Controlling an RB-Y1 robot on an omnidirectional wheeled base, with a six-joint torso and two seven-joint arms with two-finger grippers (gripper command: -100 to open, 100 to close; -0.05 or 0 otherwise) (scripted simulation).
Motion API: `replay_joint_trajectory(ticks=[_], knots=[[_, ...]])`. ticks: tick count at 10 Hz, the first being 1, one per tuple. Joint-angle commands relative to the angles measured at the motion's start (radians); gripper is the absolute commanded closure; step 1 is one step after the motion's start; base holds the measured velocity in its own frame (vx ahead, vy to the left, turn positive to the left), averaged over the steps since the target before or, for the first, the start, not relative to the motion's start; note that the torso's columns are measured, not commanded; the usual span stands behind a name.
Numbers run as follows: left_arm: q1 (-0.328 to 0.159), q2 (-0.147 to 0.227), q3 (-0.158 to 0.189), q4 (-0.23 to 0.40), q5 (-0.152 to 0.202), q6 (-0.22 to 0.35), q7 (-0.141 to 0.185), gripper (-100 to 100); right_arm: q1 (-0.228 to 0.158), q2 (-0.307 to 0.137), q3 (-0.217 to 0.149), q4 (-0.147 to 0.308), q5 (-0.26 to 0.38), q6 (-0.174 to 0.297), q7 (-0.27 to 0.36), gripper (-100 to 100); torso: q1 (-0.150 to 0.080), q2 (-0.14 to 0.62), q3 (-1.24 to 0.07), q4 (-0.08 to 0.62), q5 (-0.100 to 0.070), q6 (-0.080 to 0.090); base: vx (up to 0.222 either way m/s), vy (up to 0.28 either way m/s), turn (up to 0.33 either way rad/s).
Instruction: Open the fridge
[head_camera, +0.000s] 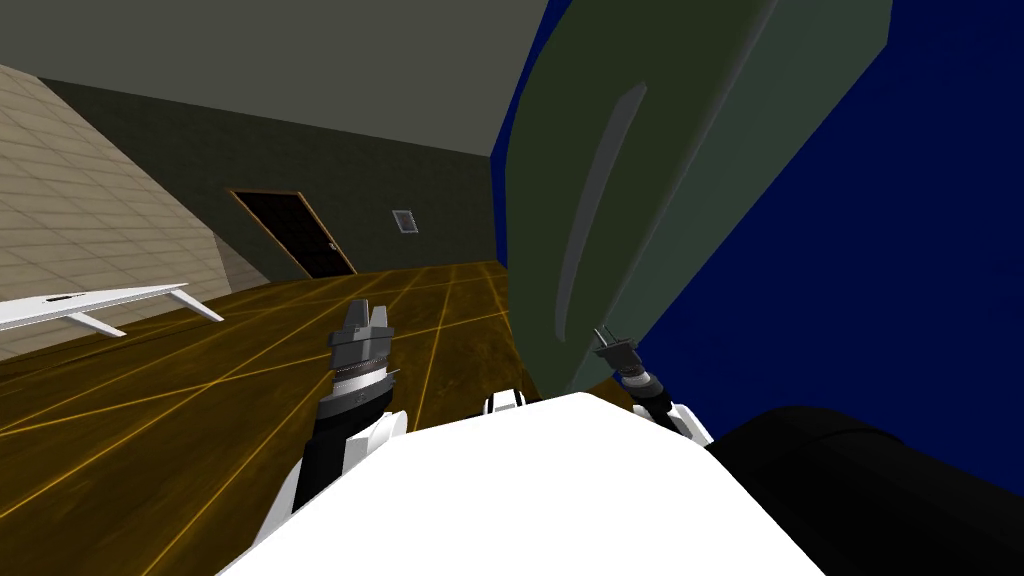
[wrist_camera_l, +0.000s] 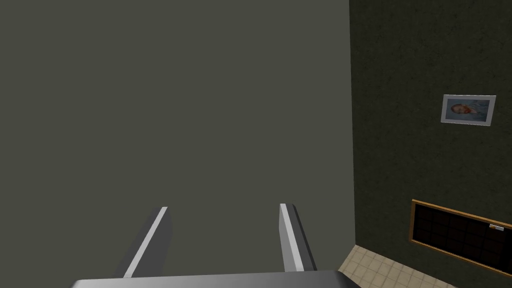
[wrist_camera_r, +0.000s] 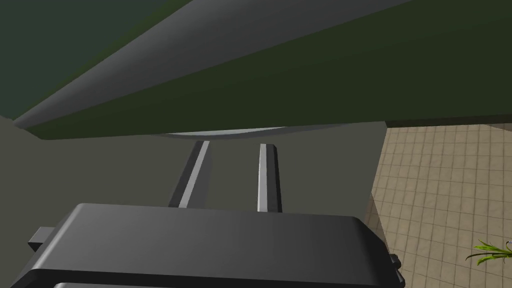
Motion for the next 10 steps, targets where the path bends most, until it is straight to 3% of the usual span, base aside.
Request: replay_joint_trajectory(ticks=[1,4,5,9,10], knots=[[0.000,0.000,0.000,0.000,0.000,0.000,0.000,0,-0.005,0.012,-0.009,0.041,0.029,-0.012,0.057,-100,-0.002,-0.002,-0.001,-0.001,-0.001,0.001,0.060,0.056,-0.031],[0.000,0.000,0.000,0.000,0.000,0.000,0.000,0,-0.007,0.057,-0.046,0.103,0.075,-0.060,0.156,-100,-0.001,-0.006,-0.003,-0.002,-0.002,-0.002,0.072,0.072,-0.039],[0.000,0.000,0.000,0.000,0.000,0.000,0.000,0,-0.007,0.057,-0.046,0.103,0.075,-0.060,0.166,-100,-0.001,-0.005,-0.003,-0.001,-0.002,-0.002,0.060,0.063,-0.029],[0.000,0.000,0.000,0.000,0.000,0.000,0.000,0,-0.009,0.154,-0.079,0.157,0.116,-0.102,0.260,-100,0.001,0.015,0.004,0.014,0.014,0.006,0.060,0.065,0.007],[0.000,0.000,0.000,0.000,0.000,0.000,0.000,0,-0.009,0.184,-0.083,0.164,0.122,-0.108,0.274,-100,0.002,0.020,0.009,0.013,0.010,0.009,0.070,0.017,-0.024]])
